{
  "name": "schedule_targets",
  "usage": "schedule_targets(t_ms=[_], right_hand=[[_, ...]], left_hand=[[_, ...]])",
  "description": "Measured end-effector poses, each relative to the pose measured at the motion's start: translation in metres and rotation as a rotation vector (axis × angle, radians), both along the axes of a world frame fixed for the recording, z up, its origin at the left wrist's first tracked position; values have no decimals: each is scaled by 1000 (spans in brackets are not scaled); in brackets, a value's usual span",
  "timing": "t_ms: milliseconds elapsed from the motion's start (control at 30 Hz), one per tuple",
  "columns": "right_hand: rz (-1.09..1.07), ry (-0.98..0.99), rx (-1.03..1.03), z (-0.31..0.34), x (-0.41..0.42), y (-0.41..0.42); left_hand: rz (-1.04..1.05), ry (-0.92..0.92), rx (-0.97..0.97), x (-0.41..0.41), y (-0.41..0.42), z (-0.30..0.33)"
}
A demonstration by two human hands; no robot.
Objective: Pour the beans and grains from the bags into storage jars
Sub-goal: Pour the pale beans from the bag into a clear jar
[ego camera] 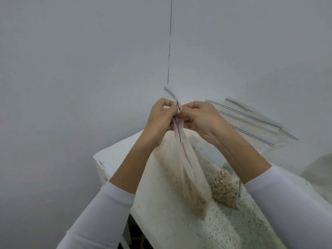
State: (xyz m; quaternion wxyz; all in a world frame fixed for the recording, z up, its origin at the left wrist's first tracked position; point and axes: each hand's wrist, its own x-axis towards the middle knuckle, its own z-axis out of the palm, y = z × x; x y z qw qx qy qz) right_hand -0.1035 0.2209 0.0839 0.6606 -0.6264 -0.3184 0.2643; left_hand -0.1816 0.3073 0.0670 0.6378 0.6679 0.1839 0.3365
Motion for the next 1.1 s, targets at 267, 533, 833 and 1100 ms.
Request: schedule_targets(t_ms=[267,533,833,1100], right_hand=[[12,-182,-386,-18,-4,15],[-35,-460,-598,-15,7,29],[-111,-631,-728,-19,38,22],[-193,-746,-792,-13,71,5]], left_hand=[[-96,167,-61,-15,27,-34],[-88,411,303,-30,53,-29],[117,603,547,-50,96,-43],[119,679,572,-74,119,-40]])
